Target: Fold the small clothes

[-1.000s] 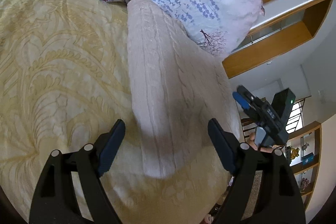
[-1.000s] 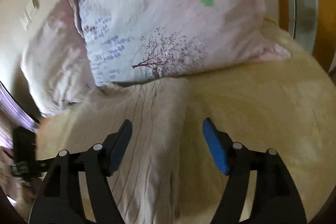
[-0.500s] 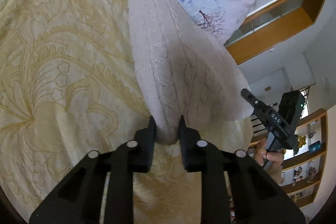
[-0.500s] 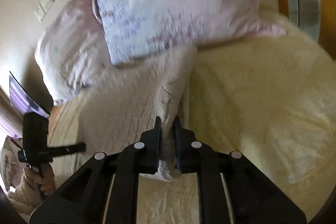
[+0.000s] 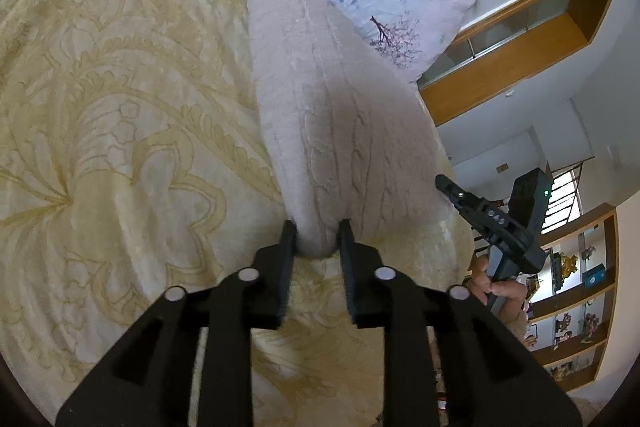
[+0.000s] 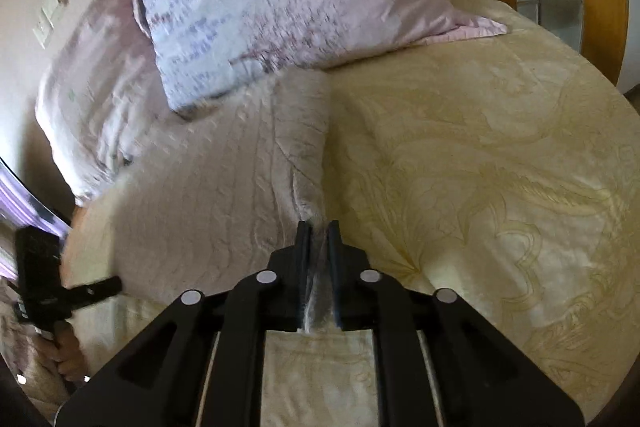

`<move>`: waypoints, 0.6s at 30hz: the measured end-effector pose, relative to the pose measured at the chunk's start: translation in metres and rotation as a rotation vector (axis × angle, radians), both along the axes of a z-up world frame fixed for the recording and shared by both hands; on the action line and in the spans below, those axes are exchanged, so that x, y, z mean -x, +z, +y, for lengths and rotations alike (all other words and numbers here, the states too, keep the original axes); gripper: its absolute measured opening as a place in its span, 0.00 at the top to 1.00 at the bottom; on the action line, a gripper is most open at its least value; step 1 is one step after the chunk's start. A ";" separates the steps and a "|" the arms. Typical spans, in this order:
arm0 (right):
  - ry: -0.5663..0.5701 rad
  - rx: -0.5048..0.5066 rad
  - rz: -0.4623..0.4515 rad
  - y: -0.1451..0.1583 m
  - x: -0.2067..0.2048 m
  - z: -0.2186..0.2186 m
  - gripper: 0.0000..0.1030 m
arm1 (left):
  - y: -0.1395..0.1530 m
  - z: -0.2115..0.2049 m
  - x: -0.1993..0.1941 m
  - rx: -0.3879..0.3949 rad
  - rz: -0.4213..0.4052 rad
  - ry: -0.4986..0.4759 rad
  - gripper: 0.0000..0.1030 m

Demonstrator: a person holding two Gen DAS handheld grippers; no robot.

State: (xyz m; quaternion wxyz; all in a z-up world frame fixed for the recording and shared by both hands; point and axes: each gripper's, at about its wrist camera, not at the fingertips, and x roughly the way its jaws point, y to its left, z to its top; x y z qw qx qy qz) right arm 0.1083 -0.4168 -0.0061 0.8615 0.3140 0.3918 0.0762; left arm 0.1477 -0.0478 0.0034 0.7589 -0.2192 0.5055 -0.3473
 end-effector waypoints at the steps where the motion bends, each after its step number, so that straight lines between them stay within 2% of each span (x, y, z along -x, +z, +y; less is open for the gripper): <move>1: -0.013 -0.040 -0.013 0.003 -0.001 -0.006 0.56 | 0.004 0.003 -0.001 0.011 -0.003 0.006 0.62; 2: -0.031 -0.077 -0.029 0.005 -0.004 -0.011 0.38 | 0.007 0.005 -0.003 0.019 -0.008 0.017 0.46; 3: -0.038 -0.111 -0.038 0.006 -0.008 -0.014 0.34 | 0.013 0.008 -0.007 0.021 -0.024 0.041 0.37; 6: -0.040 -0.210 -0.022 -0.001 -0.027 -0.020 0.35 | 0.026 0.007 -0.022 0.018 -0.051 0.073 0.27; 8: -0.034 -0.249 0.001 -0.008 -0.042 -0.020 0.37 | 0.028 0.002 -0.033 -0.001 -0.051 0.084 0.25; 10: -0.022 -0.256 0.028 -0.015 -0.054 -0.014 0.50 | 0.026 -0.007 -0.047 -0.023 -0.036 0.082 0.25; 11: -0.009 -0.259 0.027 -0.016 -0.058 -0.012 0.70 | 0.025 -0.012 -0.052 -0.033 -0.024 0.087 0.24; 12: -0.007 -0.237 0.021 -0.015 -0.060 -0.009 0.85 | 0.022 -0.018 -0.059 -0.034 -0.012 0.083 0.24; 16: -0.062 -0.173 -0.055 -0.005 -0.056 -0.015 0.90 | 0.016 -0.031 -0.073 -0.040 0.012 0.089 0.24; 18: -0.079 -0.134 -0.045 -0.007 -0.058 -0.017 0.91 | 0.015 -0.036 -0.078 -0.051 0.005 0.094 0.23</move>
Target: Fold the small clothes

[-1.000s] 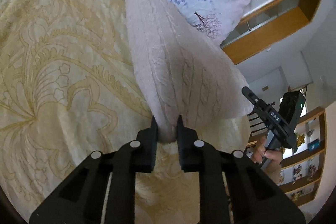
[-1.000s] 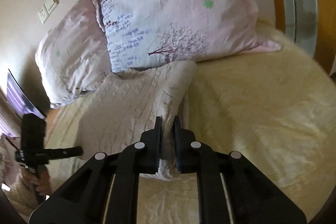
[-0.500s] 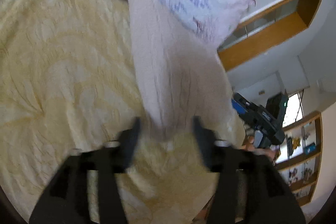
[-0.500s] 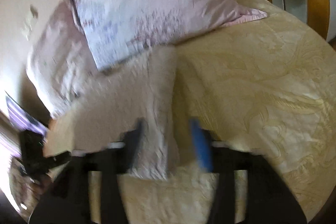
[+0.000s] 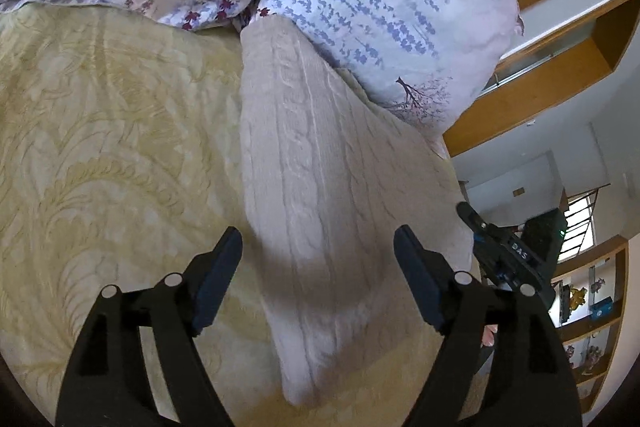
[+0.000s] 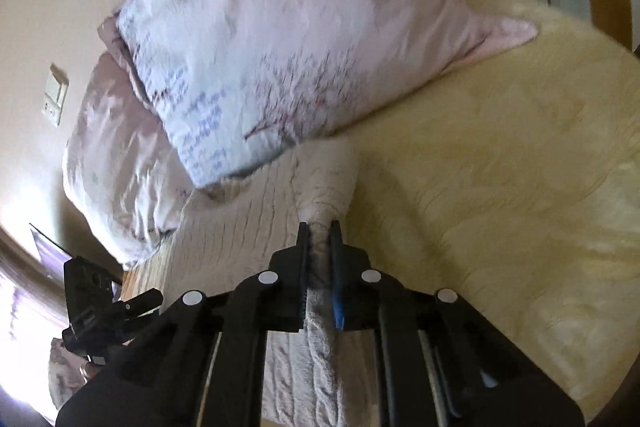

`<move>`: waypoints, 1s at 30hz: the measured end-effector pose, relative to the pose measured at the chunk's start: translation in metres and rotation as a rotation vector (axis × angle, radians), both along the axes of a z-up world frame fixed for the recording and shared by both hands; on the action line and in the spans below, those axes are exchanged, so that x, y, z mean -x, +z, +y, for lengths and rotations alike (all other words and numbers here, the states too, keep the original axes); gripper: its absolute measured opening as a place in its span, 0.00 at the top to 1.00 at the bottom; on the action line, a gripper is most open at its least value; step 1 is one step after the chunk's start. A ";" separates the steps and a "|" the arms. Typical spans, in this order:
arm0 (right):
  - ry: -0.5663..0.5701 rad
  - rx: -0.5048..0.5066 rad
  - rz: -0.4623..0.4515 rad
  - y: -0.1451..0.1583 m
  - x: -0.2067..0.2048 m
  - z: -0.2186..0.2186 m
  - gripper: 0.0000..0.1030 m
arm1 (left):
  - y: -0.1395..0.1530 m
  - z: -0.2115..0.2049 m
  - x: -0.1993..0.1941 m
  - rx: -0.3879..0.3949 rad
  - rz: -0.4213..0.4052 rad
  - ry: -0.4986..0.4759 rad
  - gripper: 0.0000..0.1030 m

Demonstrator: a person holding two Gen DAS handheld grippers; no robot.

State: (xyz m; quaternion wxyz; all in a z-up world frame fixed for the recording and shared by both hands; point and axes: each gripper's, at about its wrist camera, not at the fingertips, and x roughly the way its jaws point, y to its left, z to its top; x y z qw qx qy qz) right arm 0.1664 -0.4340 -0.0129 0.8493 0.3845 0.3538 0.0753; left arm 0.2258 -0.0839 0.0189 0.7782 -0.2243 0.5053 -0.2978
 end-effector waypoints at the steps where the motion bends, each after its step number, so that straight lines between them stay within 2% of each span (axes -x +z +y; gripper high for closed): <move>1: -0.002 0.034 0.028 -0.003 -0.002 0.002 0.91 | 0.000 -0.002 -0.002 -0.009 -0.003 0.000 0.23; 3: 0.002 0.084 0.079 -0.012 -0.008 0.008 0.92 | -0.001 -0.008 -0.005 -0.034 -0.013 0.000 0.23; 6: -0.022 0.198 0.179 -0.029 -0.014 0.017 1.00 | -0.003 -0.017 -0.007 -0.086 -0.031 -0.006 0.23; 9: -0.038 0.177 0.159 -0.023 -0.005 0.014 1.00 | -0.002 -0.022 -0.005 -0.126 -0.054 -0.009 0.21; 13: -0.103 0.202 0.055 0.012 0.019 0.007 0.97 | 0.003 -0.027 -0.005 -0.182 -0.097 -0.016 0.21; 14: -0.093 0.200 0.024 0.022 0.024 0.010 0.92 | 0.005 -0.029 -0.004 -0.196 -0.110 -0.017 0.20; 17: -0.047 0.215 -0.017 0.031 0.031 0.021 0.58 | 0.007 -0.033 -0.003 -0.227 -0.135 -0.018 0.20; 21: 0.036 0.271 -0.072 0.035 0.030 0.049 0.57 | 0.007 -0.037 -0.004 -0.248 -0.144 -0.016 0.18; 24: 0.101 0.302 0.013 0.010 0.012 0.060 0.57 | 0.006 -0.039 -0.003 -0.264 -0.158 -0.018 0.16; 26: 0.100 0.329 0.022 0.004 0.010 0.063 0.56 | 0.004 -0.040 -0.004 -0.259 -0.154 -0.026 0.16; 29: 0.103 0.255 0.026 0.011 0.012 0.050 0.54 | -0.002 -0.037 -0.010 -0.201 -0.107 -0.030 0.15; 30: 0.092 0.185 0.016 0.013 0.014 0.038 0.45 | -0.005 -0.033 -0.014 -0.154 -0.069 -0.033 0.15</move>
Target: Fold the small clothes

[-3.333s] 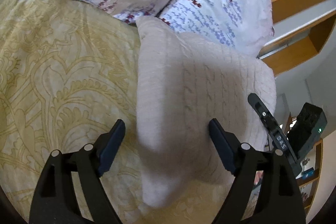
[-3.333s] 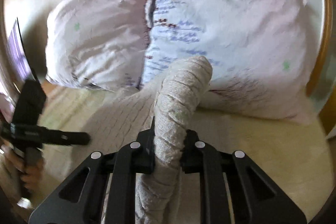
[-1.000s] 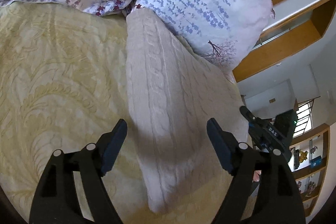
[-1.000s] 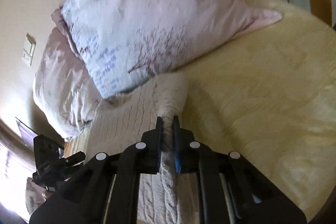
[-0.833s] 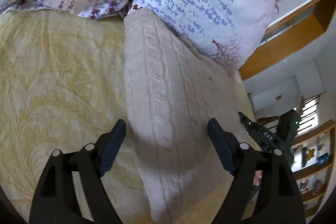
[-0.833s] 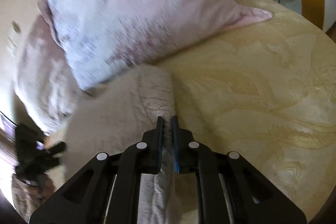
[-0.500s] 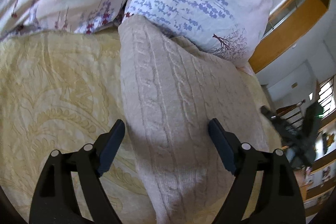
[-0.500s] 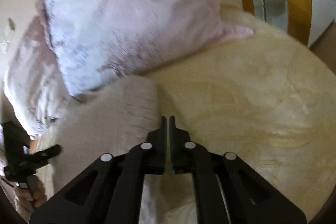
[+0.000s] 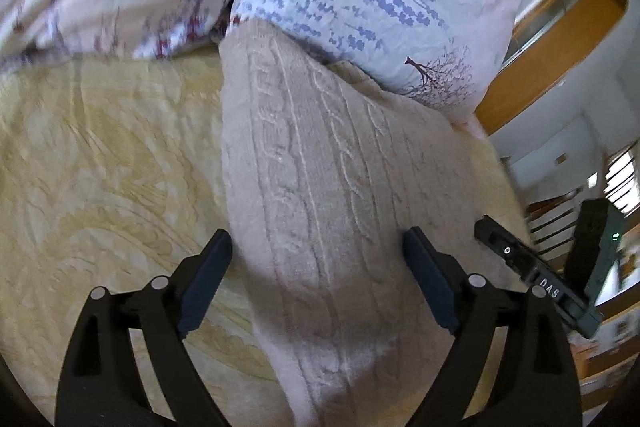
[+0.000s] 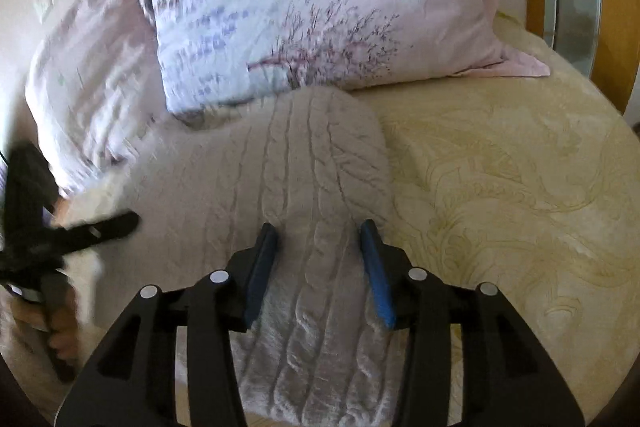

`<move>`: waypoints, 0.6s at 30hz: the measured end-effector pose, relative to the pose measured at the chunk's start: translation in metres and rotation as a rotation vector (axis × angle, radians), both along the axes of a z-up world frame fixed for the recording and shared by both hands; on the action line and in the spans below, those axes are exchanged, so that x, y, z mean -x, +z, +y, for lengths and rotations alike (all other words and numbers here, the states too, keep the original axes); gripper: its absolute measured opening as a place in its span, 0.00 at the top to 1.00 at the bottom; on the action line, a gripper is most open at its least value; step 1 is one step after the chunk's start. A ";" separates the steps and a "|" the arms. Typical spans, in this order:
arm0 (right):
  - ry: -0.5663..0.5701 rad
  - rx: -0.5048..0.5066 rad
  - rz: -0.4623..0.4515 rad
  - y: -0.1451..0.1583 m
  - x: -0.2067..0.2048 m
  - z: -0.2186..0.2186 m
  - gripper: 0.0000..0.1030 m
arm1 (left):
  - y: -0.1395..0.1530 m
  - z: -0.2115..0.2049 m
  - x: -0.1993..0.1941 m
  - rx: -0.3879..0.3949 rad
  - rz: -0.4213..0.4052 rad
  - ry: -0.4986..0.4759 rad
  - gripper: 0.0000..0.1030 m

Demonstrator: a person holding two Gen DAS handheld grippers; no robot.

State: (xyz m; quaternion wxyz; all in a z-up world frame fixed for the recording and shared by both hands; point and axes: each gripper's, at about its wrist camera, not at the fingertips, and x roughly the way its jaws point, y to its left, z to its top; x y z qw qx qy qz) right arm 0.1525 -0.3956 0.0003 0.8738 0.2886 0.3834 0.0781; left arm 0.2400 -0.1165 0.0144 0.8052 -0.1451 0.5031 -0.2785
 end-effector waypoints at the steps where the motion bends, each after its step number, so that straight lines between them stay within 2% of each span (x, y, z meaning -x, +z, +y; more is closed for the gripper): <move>1: -0.018 -0.062 0.003 -0.001 0.000 -0.011 0.36 | -0.003 0.004 -0.003 0.043 0.032 0.000 0.15; 2: -0.040 -0.110 0.011 -0.003 0.000 -0.021 0.21 | -0.003 0.007 -0.005 0.070 0.044 0.006 0.15; 5: -0.046 -0.245 0.104 -0.020 -0.013 -0.044 0.19 | -0.006 0.012 -0.011 0.129 0.079 0.012 0.15; 8: -0.024 -0.297 0.160 -0.034 -0.026 -0.047 0.19 | -0.008 0.010 -0.013 0.152 0.089 0.008 0.16; 11: 0.034 -0.372 0.159 -0.042 -0.033 -0.045 0.20 | -0.009 0.008 -0.015 0.163 0.090 0.009 0.16; 13: 0.079 -0.421 0.157 -0.045 -0.039 -0.040 0.26 | -0.010 0.007 -0.018 0.193 0.104 0.015 0.17; 16: 0.142 -0.465 0.147 -0.046 -0.048 -0.030 0.32 | -0.013 0.009 -0.022 0.242 0.132 0.031 0.23; 18: 0.167 -0.446 0.138 -0.044 -0.053 -0.020 0.37 | -0.016 0.011 -0.024 0.265 0.147 0.042 0.31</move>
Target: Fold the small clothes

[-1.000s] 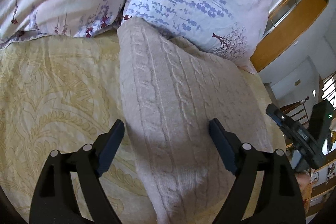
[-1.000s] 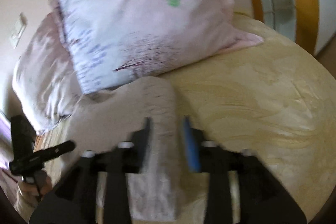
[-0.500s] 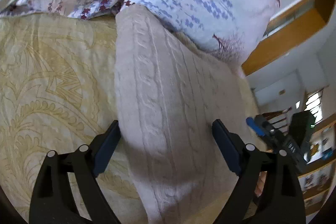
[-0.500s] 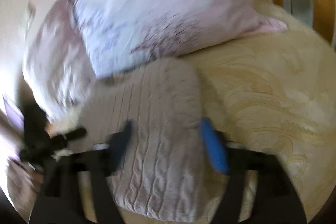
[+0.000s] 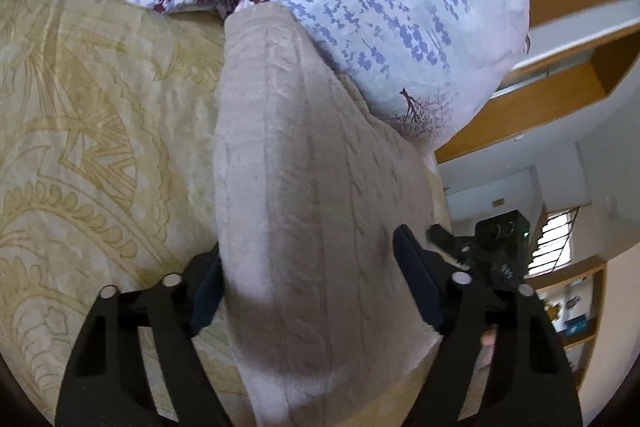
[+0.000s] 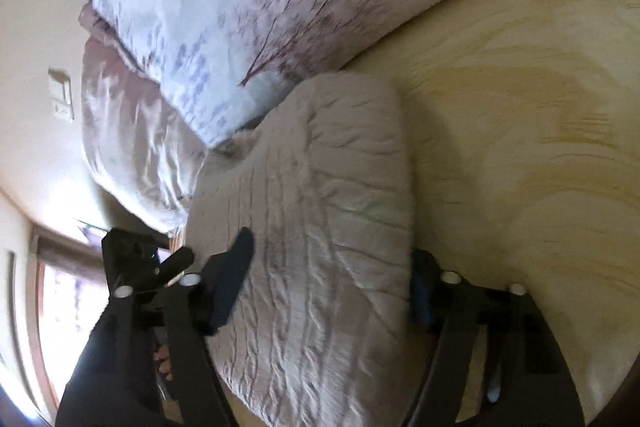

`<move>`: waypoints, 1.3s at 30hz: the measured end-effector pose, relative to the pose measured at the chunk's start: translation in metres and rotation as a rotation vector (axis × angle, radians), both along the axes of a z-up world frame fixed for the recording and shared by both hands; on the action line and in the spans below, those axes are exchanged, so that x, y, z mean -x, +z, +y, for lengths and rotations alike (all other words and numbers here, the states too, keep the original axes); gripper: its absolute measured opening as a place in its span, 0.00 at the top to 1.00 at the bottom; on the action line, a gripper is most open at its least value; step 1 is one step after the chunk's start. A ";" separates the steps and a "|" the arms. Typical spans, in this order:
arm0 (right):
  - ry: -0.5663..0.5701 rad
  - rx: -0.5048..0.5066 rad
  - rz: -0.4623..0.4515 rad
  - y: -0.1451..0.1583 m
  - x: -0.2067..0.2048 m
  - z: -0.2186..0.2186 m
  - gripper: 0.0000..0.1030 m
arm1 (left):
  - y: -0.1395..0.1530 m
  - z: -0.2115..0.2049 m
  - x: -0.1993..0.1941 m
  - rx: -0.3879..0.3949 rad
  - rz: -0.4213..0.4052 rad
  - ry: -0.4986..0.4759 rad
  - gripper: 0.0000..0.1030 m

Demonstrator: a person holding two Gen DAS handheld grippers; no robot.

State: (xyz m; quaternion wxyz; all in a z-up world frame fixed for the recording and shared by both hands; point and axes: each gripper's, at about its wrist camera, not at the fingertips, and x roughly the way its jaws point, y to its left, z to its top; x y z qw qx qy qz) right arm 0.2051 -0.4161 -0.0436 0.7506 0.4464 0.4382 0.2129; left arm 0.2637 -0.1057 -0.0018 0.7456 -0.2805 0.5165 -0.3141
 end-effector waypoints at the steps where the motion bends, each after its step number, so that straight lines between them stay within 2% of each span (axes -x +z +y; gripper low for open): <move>1: 0.013 -0.008 -0.002 -0.001 -0.001 0.004 0.41 | -0.001 0.001 0.000 0.003 0.003 0.002 0.34; 2: 0.025 -0.029 0.002 -0.003 -0.001 0.007 0.55 | -0.002 0.003 0.000 0.004 0.003 0.002 0.40; 3: 0.027 -0.056 -0.008 -0.003 0.001 0.009 0.61 | -0.001 0.004 0.001 0.008 -0.009 0.000 0.49; 5: 0.025 -0.075 -0.028 0.002 0.004 0.011 0.65 | 0.002 0.008 0.004 0.026 -0.025 -0.013 0.60; 6: 0.023 -0.080 -0.042 0.007 0.009 0.013 0.66 | 0.005 0.011 0.005 0.036 -0.032 -0.024 0.62; 11: 0.051 -0.053 -0.116 0.039 0.022 0.040 0.69 | 0.020 0.037 0.021 0.036 -0.077 -0.055 0.64; 16: 0.111 0.035 -0.211 0.073 0.018 0.095 0.70 | 0.037 0.098 0.040 0.032 -0.103 0.003 0.64; 19: 0.130 0.098 -0.275 0.086 0.015 0.125 0.70 | 0.043 0.130 0.049 0.012 -0.133 0.044 0.64; 22: 0.128 0.226 -0.309 0.089 0.009 0.160 0.70 | 0.036 0.154 0.045 -0.025 -0.142 0.068 0.63; 23: 0.132 0.258 -0.297 0.085 0.006 0.167 0.70 | 0.029 0.160 0.041 -0.051 -0.132 0.083 0.62; 25: 0.124 0.324 -0.210 0.068 -0.008 0.183 0.70 | 0.012 0.163 0.034 -0.100 -0.101 0.100 0.61; 26: 0.103 0.320 -0.184 0.061 -0.011 0.183 0.67 | 0.005 0.164 0.032 -0.101 -0.089 0.109 0.57; 28: 0.068 0.232 -0.132 0.052 -0.015 0.173 0.65 | -0.004 0.166 0.030 -0.084 -0.105 0.124 0.54; 30: 0.055 0.183 -0.091 0.047 -0.018 0.168 0.63 | -0.002 0.161 0.027 -0.119 -0.133 0.125 0.49; 34: 0.026 0.110 -0.074 0.048 -0.014 0.152 0.56 | 0.005 0.156 0.029 -0.189 -0.154 0.138 0.40; 36: -0.018 0.085 -0.078 0.051 -0.012 0.139 0.46 | 0.008 0.162 0.029 -0.201 -0.162 0.164 0.34; 37: -0.039 0.076 -0.079 0.051 -0.013 0.134 0.44 | 0.009 0.167 0.028 -0.205 -0.163 0.182 0.33; 38: -0.054 0.067 -0.078 0.051 -0.015 0.129 0.44 | 0.010 0.173 0.028 -0.200 -0.160 0.194 0.33; 39: -0.065 0.050 -0.073 0.048 -0.020 0.127 0.49 | 0.011 0.177 0.022 -0.182 -0.149 0.215 0.33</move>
